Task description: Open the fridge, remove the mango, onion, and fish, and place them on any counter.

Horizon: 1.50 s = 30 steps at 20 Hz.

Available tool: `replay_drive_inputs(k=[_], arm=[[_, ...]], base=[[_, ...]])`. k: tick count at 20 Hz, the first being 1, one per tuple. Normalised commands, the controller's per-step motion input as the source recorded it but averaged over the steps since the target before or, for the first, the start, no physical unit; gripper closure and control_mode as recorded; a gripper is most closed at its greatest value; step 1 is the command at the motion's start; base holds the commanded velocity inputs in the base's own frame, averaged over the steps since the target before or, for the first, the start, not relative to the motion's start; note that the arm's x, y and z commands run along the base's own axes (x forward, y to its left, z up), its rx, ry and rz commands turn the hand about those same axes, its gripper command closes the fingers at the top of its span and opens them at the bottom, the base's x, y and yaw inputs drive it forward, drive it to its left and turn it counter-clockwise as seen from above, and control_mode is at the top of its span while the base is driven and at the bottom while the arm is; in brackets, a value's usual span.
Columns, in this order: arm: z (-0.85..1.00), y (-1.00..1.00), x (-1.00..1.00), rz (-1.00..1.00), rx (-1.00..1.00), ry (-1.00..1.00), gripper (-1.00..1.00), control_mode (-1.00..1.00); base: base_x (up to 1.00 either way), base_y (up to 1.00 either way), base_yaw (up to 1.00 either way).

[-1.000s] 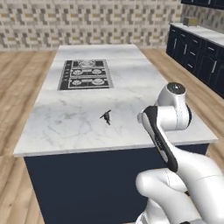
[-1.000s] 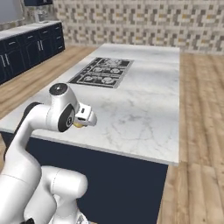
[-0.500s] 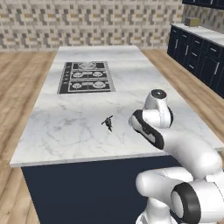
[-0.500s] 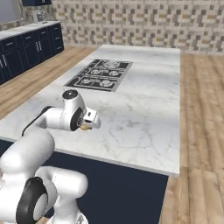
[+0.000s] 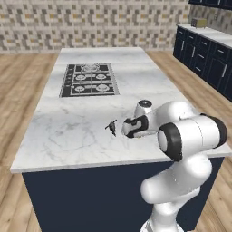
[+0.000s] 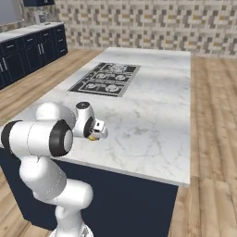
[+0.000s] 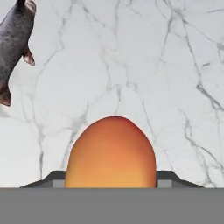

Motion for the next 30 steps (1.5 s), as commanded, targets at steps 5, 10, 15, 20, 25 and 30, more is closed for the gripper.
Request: replay_drive_inputs(k=[5,10,15,20,25,30], arm=[[-0.29,0.15,1.0,0.0,0.0,0.11,1.0,-1.0],[-0.31,0.09,0.99,0.0,0.0,0.03,-1.0,-1.0],[-0.05,0.0,0.38,0.0,0.0,-0.09,-1.0,-1.0],[0.05,-0.01,-0.52,0.0,0.0,-0.24,-1.0,-1.0],[0.66,-0.2,-0.97,0.0,0.03,-0.32,-1.0,-1.0],[1.0,-0.14,-1.0,0.0,0.07,-0.17,-1.0,-1.0]], base=[[0.0,0.0,0.0],[0.0,0.0,0.0],[0.0,0.0,0.0],[0.0,0.0,0.0],[0.0,0.0,0.0],[0.0,0.0,0.0]])
